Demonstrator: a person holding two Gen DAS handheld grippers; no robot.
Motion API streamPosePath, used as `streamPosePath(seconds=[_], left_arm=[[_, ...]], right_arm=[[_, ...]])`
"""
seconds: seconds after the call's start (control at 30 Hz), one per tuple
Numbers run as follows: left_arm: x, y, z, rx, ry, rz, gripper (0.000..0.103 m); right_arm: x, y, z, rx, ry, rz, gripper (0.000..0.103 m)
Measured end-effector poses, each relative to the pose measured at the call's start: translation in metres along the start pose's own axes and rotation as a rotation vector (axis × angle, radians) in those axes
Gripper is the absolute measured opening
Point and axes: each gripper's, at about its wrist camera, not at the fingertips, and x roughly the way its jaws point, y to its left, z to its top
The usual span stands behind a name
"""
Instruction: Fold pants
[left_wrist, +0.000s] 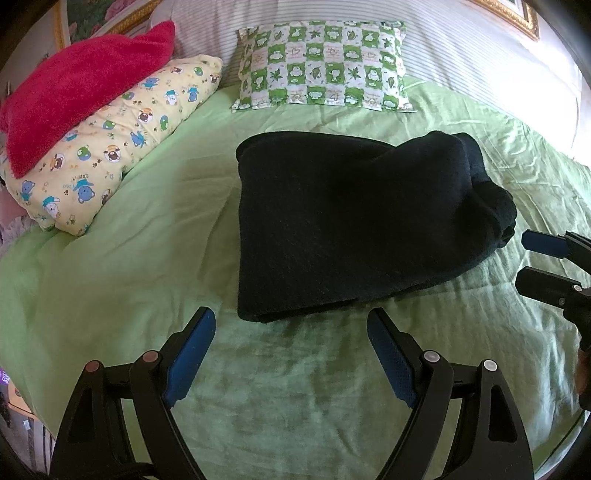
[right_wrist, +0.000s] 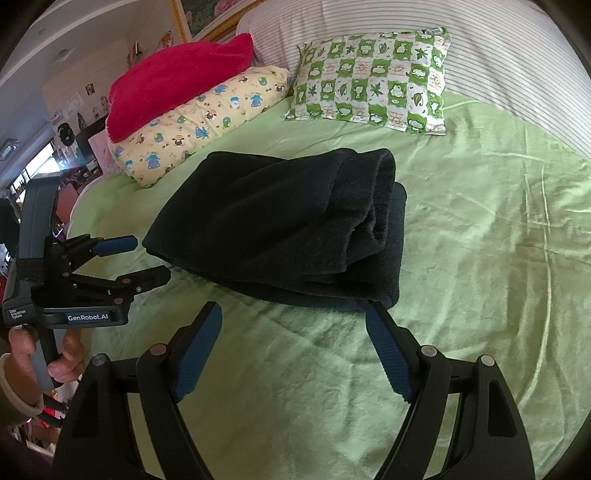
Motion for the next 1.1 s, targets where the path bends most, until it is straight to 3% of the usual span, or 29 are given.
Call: streamPosePath(seconds=[1.1], left_arm=[[-0.0056, -0.0009, 0.0055, -0.021, -0.006, 0.002, 0.085]], right_arm=[[-0.0042, -0.0031, 0.0037, -0.003, -0.006, -0.011, 0.081]])
